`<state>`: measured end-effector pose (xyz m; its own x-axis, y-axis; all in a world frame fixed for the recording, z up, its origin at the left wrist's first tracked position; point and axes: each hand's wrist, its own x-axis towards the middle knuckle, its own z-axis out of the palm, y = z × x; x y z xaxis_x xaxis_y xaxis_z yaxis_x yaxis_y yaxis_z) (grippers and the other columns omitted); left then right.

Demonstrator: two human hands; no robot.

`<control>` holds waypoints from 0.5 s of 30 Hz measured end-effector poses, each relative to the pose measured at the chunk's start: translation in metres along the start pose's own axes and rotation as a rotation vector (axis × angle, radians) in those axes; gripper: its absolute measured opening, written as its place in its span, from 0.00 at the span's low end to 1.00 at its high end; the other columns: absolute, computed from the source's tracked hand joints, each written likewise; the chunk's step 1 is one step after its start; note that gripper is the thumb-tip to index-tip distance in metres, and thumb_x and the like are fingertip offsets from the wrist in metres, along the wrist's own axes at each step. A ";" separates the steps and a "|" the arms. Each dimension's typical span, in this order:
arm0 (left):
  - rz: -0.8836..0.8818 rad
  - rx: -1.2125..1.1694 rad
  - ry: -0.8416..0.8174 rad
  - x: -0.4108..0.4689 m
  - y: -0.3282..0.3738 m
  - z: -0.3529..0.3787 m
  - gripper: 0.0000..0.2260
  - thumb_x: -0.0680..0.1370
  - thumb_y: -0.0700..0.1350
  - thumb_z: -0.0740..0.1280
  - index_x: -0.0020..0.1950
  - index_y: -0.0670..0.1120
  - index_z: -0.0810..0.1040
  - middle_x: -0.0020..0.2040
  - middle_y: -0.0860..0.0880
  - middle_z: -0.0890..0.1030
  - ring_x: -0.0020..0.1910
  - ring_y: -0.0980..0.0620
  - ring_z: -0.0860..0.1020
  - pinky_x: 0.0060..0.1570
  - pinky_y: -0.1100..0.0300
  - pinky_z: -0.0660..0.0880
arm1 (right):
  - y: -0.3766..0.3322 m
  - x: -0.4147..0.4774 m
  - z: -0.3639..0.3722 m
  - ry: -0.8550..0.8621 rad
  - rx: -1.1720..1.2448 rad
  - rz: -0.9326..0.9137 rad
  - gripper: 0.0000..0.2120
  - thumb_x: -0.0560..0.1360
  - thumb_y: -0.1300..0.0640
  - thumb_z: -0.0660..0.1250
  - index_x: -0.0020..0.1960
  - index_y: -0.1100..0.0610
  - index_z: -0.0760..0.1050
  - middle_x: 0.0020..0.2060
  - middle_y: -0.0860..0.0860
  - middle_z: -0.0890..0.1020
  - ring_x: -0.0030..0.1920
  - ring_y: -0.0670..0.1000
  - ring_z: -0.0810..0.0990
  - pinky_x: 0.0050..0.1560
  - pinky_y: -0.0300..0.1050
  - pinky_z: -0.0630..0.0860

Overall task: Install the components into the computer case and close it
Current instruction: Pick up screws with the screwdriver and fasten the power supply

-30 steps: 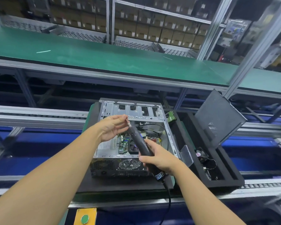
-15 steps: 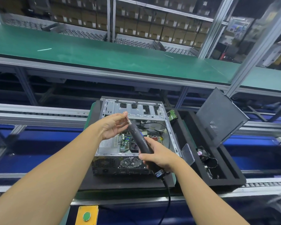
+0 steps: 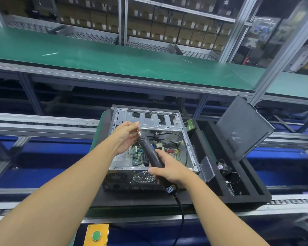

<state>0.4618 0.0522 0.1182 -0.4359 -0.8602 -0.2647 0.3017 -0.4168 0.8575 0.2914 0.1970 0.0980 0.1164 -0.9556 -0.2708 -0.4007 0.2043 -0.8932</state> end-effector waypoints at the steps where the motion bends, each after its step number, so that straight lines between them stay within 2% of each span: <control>1: 0.022 -0.004 0.009 0.000 -0.002 0.000 0.12 0.80 0.44 0.67 0.38 0.46 0.69 0.39 0.47 0.78 0.37 0.50 0.77 0.36 0.57 0.76 | 0.000 0.001 0.001 -0.002 0.013 -0.001 0.29 0.71 0.48 0.75 0.69 0.43 0.68 0.48 0.48 0.83 0.39 0.48 0.83 0.43 0.50 0.83; 5: 0.089 -0.054 -0.007 0.000 -0.009 0.002 0.08 0.79 0.48 0.67 0.45 0.44 0.74 0.41 0.47 0.81 0.40 0.51 0.82 0.42 0.56 0.79 | 0.001 0.001 0.000 0.007 0.068 -0.033 0.25 0.73 0.51 0.76 0.66 0.43 0.69 0.45 0.46 0.82 0.39 0.47 0.81 0.44 0.50 0.83; 8: 0.025 -0.243 -0.033 0.000 -0.012 0.002 0.14 0.81 0.52 0.63 0.56 0.41 0.75 0.47 0.45 0.83 0.48 0.48 0.83 0.52 0.54 0.78 | 0.000 0.001 0.000 0.037 0.111 -0.026 0.30 0.71 0.52 0.77 0.68 0.42 0.67 0.46 0.48 0.82 0.39 0.47 0.81 0.44 0.50 0.82; 10: -0.011 -0.354 -0.051 -0.002 -0.011 0.000 0.17 0.82 0.51 0.60 0.62 0.40 0.75 0.50 0.43 0.84 0.51 0.46 0.83 0.57 0.52 0.76 | -0.001 0.001 0.000 0.047 0.122 -0.022 0.32 0.70 0.51 0.77 0.69 0.41 0.66 0.46 0.49 0.82 0.39 0.47 0.82 0.44 0.49 0.81; 12: 0.002 -0.359 -0.051 -0.004 -0.011 0.001 0.15 0.83 0.48 0.59 0.62 0.40 0.76 0.50 0.43 0.84 0.49 0.47 0.83 0.57 0.53 0.76 | 0.000 0.001 0.000 0.045 0.112 -0.035 0.32 0.69 0.50 0.78 0.69 0.42 0.68 0.46 0.49 0.82 0.40 0.47 0.81 0.44 0.49 0.81; 15: 0.050 -0.311 -0.026 -0.004 -0.013 0.005 0.10 0.83 0.44 0.61 0.58 0.41 0.78 0.46 0.46 0.84 0.45 0.50 0.83 0.51 0.56 0.77 | 0.001 0.000 0.001 0.031 0.099 -0.047 0.29 0.71 0.53 0.77 0.68 0.41 0.69 0.45 0.47 0.82 0.40 0.47 0.81 0.43 0.48 0.81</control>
<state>0.4552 0.0632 0.1103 -0.4340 -0.8758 -0.2111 0.5666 -0.4475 0.6919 0.2921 0.1970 0.0965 0.1042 -0.9704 -0.2180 -0.3040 0.1777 -0.9360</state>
